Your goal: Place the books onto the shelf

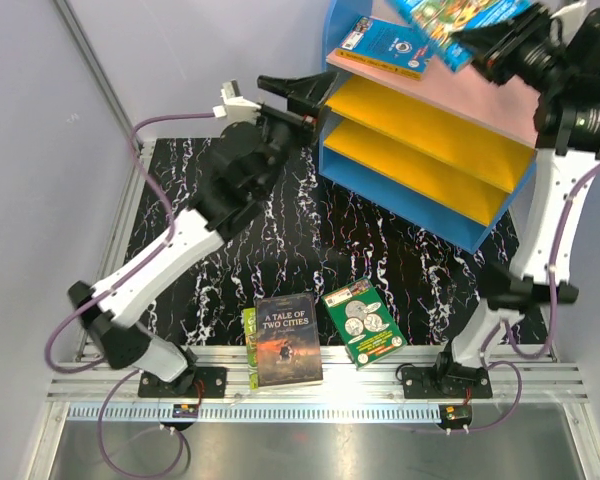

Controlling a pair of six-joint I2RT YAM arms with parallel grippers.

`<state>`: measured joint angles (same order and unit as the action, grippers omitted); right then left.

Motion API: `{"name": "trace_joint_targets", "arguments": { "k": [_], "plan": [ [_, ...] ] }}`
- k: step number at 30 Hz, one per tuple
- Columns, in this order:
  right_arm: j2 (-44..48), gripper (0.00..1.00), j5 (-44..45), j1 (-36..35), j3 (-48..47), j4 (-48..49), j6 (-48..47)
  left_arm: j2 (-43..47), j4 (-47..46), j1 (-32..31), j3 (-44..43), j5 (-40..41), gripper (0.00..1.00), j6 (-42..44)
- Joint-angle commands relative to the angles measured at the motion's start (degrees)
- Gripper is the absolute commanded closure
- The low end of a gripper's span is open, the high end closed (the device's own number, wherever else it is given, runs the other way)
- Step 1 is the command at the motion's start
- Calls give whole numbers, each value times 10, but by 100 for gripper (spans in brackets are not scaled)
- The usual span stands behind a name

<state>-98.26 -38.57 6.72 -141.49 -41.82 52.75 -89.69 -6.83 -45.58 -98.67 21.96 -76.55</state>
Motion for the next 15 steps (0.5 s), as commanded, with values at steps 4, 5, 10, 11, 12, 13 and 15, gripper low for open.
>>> {"name": "trace_joint_targets", "arguments": {
  "k": [4,5,10,11,12,13,15],
  "plan": [
    [-191,100,-138,53,-150,154,147,176,38,-2,200,-71,1,96],
    [-201,100,-153,52,-145,167,155,197,45,-2,219,-70,1,101],
    [-249,100,-202,51,-136,221,188,309,104,-2,334,-54,1,160],
    [-259,100,-208,51,-141,230,200,338,115,-1,347,-46,1,166],
    [-270,100,-215,51,-148,244,217,354,132,-1,357,-33,1,170],
    [-291,100,-225,51,-155,259,236,368,136,0,384,-28,1,177],
    [-309,100,-230,52,-167,256,241,398,146,3,406,-13,1,178]
  ]
}}
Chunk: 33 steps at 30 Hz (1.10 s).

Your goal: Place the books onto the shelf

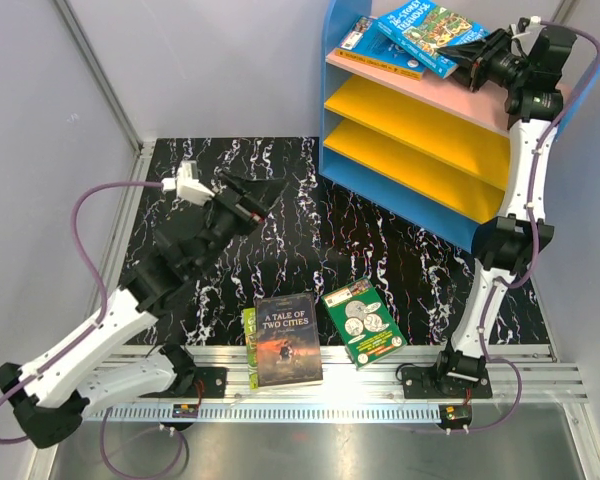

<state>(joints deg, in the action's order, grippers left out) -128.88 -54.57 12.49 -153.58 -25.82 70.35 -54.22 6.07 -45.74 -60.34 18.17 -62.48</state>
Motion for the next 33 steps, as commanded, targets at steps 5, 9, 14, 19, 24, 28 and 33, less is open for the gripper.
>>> {"name": "trace_joint_targets", "arguments": {
  "k": [5,9,14,19,24,28,33],
  "plan": [
    [-23,75,-82,-21,-28,93,57,62,3,14,71,41,1,25],
    [-44,42,-89,-48,-37,83,51,47,0,22,58,30,1,32],
    [-32,12,-63,-43,-23,61,21,40,3,27,56,19,1,30],
    [1,3,-32,-13,-19,-26,-49,35,7,30,53,1,1,24],
    [58,3,51,31,24,-180,-138,30,33,31,31,-16,1,34],
    [73,0,119,41,-3,-267,-180,27,51,33,18,-29,1,34],
    [72,1,144,37,-6,-313,-175,26,67,33,13,-45,1,25]
  ]
}}
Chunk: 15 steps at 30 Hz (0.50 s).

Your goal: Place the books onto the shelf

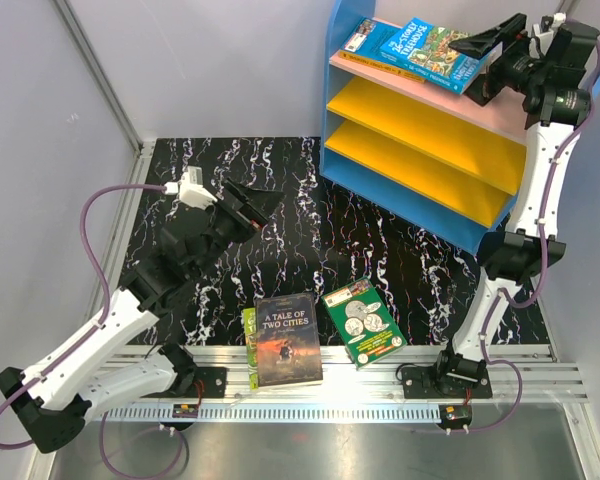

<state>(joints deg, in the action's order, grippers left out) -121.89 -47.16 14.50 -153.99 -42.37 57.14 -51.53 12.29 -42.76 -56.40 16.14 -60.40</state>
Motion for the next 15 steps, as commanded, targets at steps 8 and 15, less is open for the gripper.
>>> {"name": "trace_joint_targets", "arguments": {
  "k": [8,15],
  "plan": [
    [38,100,133,14,30,-208,-96,20,28,3,-3,-27,1,-18],
    [-65,1,9,-54,-73,105,118,27,41,2,9,-28,1,-30]
  ]
}}
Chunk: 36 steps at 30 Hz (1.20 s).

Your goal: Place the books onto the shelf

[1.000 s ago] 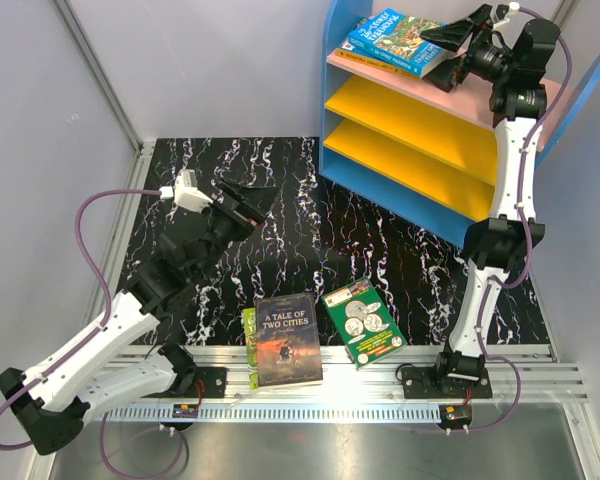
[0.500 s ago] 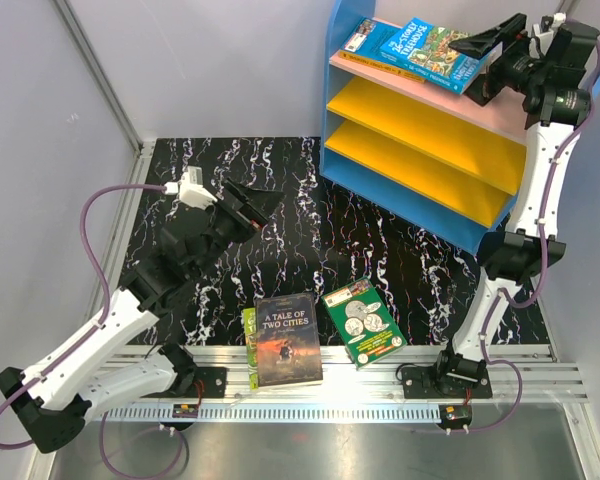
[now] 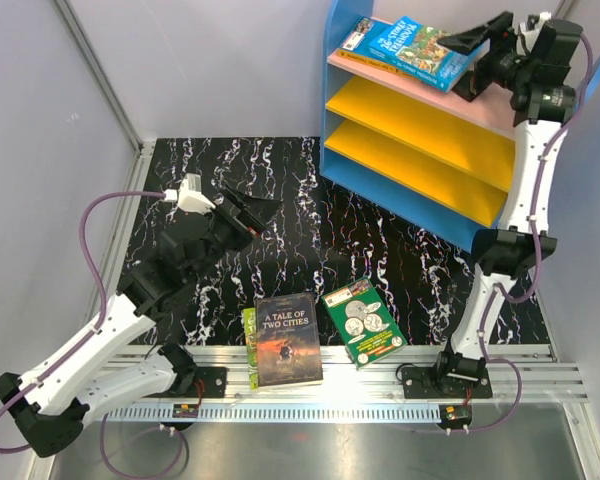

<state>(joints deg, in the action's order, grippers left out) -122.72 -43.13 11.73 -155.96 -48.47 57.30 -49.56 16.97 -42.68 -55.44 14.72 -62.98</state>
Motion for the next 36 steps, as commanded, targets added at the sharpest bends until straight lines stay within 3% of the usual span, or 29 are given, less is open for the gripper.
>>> {"name": "trace_joint_targets", "arguments": {
  "k": [1,3,5,9,11,15,16,19,24,26,29,31,36],
  "plan": [
    [-72,0,-28,-31,-75,183,138,7,-5,2,-1,-14,1,-4],
    [-59,0,1,-29,-92,159,121,5,-2,1,-10,-15,1,-3],
    [-8,0,35,-22,17,159,87,2,9,2,-20,-15,1,1],
    [113,0,106,4,127,126,10,14,21,1,1,-14,1,-12],
    [117,0,121,10,93,98,-6,26,15,1,16,-18,1,-23],
    [38,0,179,29,-85,-160,-55,30,15,1,20,-19,1,-26],
    [44,0,194,30,-80,-183,-65,28,18,1,13,-18,1,-24],
    [108,0,238,29,71,-178,-99,21,25,1,8,-17,1,-22],
    [89,0,247,27,40,-232,-129,11,25,1,10,-33,1,-35],
    [84,29,241,26,33,-227,-130,8,25,1,9,-38,1,-36],
    [106,93,257,26,69,-196,-124,7,28,1,9,-42,2,-39],
    [113,99,268,26,93,-179,-119,12,32,0,9,-40,1,-41],
    [80,100,272,22,73,-174,-105,31,47,0,18,-25,1,-42]
  ]
}}
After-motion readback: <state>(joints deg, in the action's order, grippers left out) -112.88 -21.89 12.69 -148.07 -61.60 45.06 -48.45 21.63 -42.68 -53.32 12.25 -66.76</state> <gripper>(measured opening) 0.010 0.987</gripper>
